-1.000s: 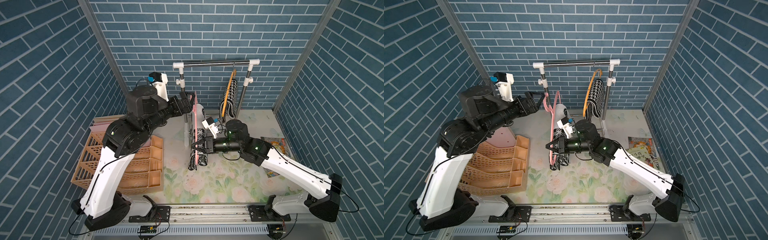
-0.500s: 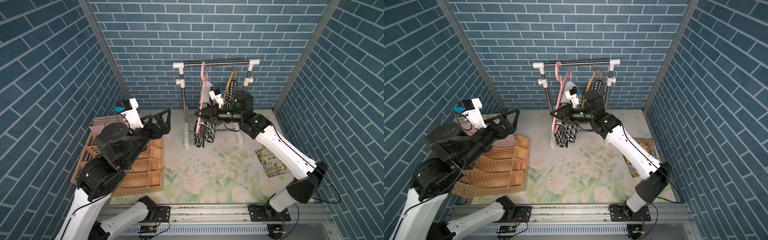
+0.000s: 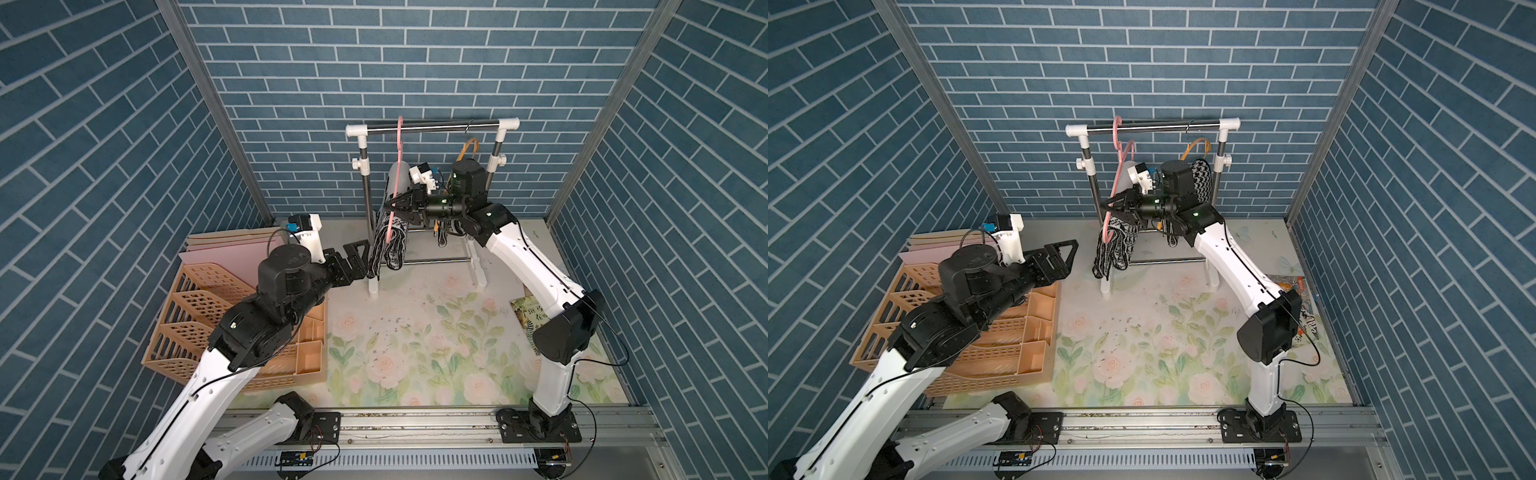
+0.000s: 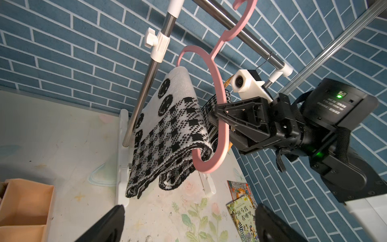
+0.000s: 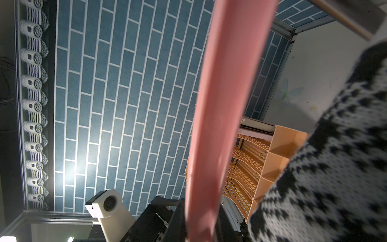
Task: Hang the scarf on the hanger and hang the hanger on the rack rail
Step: Place the hanger at the clothesline.
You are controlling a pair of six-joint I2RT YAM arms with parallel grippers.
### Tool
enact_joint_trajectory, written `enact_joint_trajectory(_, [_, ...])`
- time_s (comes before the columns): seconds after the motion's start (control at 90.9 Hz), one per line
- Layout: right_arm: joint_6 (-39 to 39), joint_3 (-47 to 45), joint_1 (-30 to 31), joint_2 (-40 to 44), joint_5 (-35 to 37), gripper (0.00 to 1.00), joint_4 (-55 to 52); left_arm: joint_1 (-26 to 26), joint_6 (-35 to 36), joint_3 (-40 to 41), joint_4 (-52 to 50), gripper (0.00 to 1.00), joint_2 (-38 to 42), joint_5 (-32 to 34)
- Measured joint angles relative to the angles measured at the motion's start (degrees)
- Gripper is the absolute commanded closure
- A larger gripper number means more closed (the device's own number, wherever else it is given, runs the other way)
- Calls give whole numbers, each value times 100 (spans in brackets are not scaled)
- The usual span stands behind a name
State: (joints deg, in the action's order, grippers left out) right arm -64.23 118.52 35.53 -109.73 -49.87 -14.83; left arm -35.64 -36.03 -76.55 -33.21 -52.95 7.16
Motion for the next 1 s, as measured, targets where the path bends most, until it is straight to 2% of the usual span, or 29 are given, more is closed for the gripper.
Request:
enact_joint_trajectory(0.319, [-417, 92, -382, -284, -317, 100, 420, 0, -70, 442, 133, 0, 92, -149])
enact_joint_trajectory(0.561, [-667, 83, -527, -356, -457, 100, 636, 0, -70, 481, 188, 0, 87, -212])
enact_joint_trajectory(0.627, [-673, -48, -522, -330, -487, 88, 734, 0, -70, 483, 219, 0, 81, -234])
enact_joint_trajectory(0.682, [-603, -229, -522, -282, -501, 70, 866, 0, -70, 496, 234, 0, 81, -238])
enact_joint_trajectory(0.748, [-527, -409, -522, -208, -501, 43, 949, 0, -70, 527, 258, 1, 83, -236])
enact_joint_trajectory(0.825, [-334, -544, -522, -105, -505, 27, 918, 0, -70, 544, 269, 0, 68, -232])
enact_joint_trajectory(0.858, [-238, -562, -522, -52, -501, 17, 855, 0, -70, 546, 269, 0, 63, -225])
enact_joint_trajectory(1.001, [227, -776, -522, 400, -350, 6, 505, 0, -68, 557, 289, 1, 55, -114])
